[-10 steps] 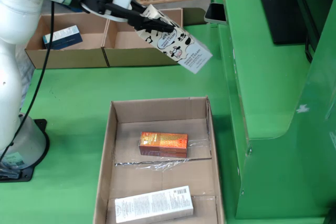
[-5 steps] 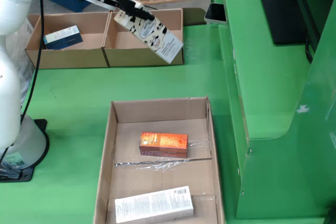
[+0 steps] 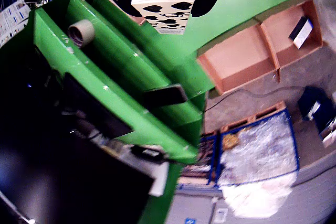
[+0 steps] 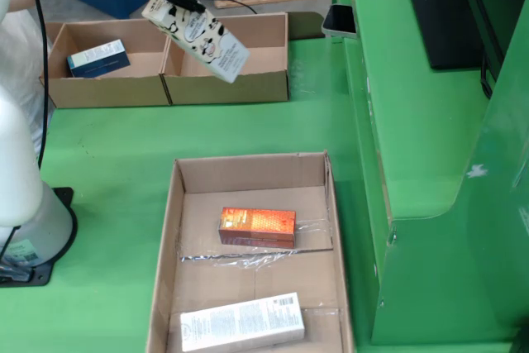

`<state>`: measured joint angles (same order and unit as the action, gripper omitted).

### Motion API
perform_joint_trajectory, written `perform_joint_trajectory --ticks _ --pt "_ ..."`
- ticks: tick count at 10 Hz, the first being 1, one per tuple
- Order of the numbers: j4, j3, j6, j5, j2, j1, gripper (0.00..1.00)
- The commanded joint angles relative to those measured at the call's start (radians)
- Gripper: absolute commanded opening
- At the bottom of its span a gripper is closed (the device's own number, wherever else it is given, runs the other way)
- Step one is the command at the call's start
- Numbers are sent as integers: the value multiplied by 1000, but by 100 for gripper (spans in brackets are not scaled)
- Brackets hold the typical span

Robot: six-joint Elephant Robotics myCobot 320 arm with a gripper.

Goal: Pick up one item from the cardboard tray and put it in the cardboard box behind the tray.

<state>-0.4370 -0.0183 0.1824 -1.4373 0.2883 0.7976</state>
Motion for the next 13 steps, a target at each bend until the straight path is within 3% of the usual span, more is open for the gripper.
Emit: perform_joint_trajectory --ticks 1,7,11,13 --pt "-406 18 -23 22 -35 279 0" --pt "-493 18 -84 54 -35 550 0" --pt "-519 18 -98 62 -32 625 0" --pt "-321 18 -49 53 49 632 0"
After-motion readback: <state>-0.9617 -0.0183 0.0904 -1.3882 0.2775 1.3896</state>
